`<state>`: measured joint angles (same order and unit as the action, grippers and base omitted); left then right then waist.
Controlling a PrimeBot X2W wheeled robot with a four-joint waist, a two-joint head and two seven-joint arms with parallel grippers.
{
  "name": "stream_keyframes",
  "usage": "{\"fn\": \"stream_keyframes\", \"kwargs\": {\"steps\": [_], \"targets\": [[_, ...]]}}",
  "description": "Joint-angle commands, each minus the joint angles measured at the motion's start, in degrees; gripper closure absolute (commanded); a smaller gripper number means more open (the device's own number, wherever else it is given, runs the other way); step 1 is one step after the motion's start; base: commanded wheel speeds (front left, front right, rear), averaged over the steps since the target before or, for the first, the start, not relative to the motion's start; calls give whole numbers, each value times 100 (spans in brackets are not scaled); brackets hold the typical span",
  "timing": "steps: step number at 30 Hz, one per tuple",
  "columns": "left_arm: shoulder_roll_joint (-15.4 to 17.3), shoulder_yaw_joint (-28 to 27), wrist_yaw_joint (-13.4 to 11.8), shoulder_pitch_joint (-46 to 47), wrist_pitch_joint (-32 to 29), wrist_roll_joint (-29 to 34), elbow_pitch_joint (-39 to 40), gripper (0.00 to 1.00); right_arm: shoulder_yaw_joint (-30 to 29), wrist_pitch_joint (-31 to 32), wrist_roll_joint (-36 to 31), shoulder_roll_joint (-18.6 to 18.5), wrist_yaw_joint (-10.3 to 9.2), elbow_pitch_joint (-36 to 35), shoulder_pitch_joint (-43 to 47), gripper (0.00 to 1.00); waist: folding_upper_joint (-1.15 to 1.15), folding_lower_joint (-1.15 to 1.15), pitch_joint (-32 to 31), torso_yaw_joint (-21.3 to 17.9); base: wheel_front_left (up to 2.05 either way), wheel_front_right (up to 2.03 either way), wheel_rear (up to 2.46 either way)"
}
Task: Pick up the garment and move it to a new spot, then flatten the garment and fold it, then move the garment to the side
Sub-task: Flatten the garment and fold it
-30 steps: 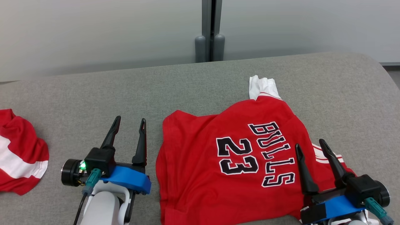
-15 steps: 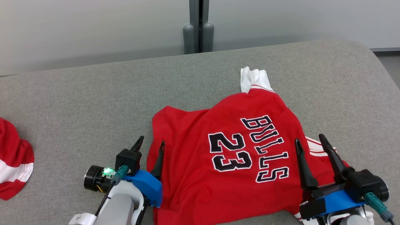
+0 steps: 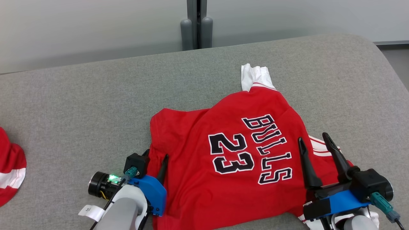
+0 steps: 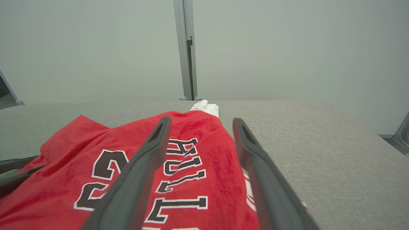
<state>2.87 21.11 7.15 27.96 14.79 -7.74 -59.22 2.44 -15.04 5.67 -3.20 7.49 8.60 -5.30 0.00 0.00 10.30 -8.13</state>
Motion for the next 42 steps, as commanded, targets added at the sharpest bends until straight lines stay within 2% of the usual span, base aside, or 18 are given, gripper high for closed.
{"fn": "stream_keyframes", "kwargs": {"steps": [1,3,10,17,22,23,24,25,31,42], "targets": [[3,77,43,74,-23,-59,-119,61,11,-20,38,18,1,0,-68,0,0,0,6,-11,0,0,0],[3,174,44,145,-12,-85,-189,100,7,-20,58,22,1,-30,-80,0,0,0,15,-19,0,0,0],[105,133,-28,692,40,-140,-1,100,-13,-20,115,27,1,-103,-63,0,0,0,54,3,0,0,0],[539,-344,-261,1074,46,-364,366,100,9,-20,159,25,1,-63,-121,0,0,0,141,-90,0,0,0],[735,-459,-231,1064,45,-381,415,100,-23,-20,164,24,1,-9,-127,0,0,0,178,-134,0,0,0],[745,-467,-232,1026,45,-373,429,73,-27,-20,169,25,1,2,-118,0,0,0,176,-136,0,0,0],[748,-477,-235,979,46,-370,455,5,-25,-20,178,25,1,15,-109,0,0,0,170,-136,0,0,0],[726,-490,-251,924,46,-371,528,0,-30,-19,175,25,1,30,-101,0,0,0,156,-130,0,0,0],[696,-725,-329,267,45,-416,1313,0,-50,-19,190,27,1,83,-7,0,0,0,-48,-27,0,0,0],[547,-1482,-511,-1467,41,-234,3581,0,-184,-19,163,24,1,43,217,0,0,0,-470,418,0,0,0]]}}
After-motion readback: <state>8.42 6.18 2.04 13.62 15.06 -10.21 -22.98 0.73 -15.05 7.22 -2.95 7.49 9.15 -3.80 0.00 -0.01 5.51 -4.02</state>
